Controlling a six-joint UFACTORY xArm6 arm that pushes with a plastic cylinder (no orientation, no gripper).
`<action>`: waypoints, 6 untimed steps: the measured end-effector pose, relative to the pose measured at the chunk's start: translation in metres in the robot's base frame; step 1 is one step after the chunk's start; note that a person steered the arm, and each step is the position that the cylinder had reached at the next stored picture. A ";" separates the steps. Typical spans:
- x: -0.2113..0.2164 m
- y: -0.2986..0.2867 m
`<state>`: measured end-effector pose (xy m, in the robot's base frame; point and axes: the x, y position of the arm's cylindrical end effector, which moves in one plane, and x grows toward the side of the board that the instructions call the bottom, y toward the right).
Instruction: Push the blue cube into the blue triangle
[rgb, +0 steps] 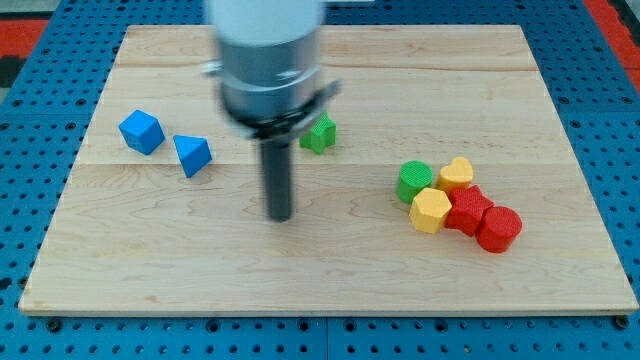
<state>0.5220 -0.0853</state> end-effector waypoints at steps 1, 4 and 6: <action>-0.019 -0.128; -0.092 -0.128; -0.043 -0.104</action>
